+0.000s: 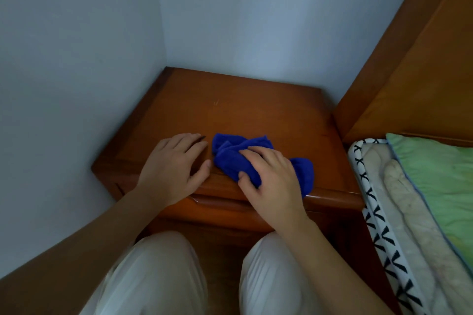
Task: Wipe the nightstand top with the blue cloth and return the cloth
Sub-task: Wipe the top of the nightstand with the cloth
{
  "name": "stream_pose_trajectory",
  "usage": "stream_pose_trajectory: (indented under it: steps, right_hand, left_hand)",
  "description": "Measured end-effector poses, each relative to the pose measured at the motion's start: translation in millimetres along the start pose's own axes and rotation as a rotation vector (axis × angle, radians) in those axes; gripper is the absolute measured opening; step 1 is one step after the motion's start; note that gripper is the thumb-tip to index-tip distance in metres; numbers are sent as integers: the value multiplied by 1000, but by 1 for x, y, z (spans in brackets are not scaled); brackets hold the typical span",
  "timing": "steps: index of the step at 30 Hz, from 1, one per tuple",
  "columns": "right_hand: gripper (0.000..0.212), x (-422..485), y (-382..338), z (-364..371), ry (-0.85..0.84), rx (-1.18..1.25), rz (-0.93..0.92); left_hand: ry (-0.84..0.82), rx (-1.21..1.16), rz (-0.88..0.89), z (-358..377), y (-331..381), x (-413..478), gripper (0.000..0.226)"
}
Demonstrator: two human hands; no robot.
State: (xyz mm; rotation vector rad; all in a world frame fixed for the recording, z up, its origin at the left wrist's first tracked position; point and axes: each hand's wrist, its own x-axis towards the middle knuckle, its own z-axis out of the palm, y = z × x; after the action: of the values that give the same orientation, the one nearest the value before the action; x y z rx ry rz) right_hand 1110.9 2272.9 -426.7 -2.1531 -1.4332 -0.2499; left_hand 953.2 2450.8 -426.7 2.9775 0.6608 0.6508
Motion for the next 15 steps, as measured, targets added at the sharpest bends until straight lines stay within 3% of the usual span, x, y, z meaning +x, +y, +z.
stream_pose_trajectory:
  steps: [7,12,15]
  right_hand:
    - [40,-22,60,-35,88,-52,138]
    - [40,-23,40,-23,157,-66,200]
    - [42,-22,17,-12,103,0,136]
  left_hand:
    - [-16,10,-5,1,-1,0,53]
    - [-17,6,-9,-1,0,0,52]
    - [-39,4,-16,-2,1,1,53]
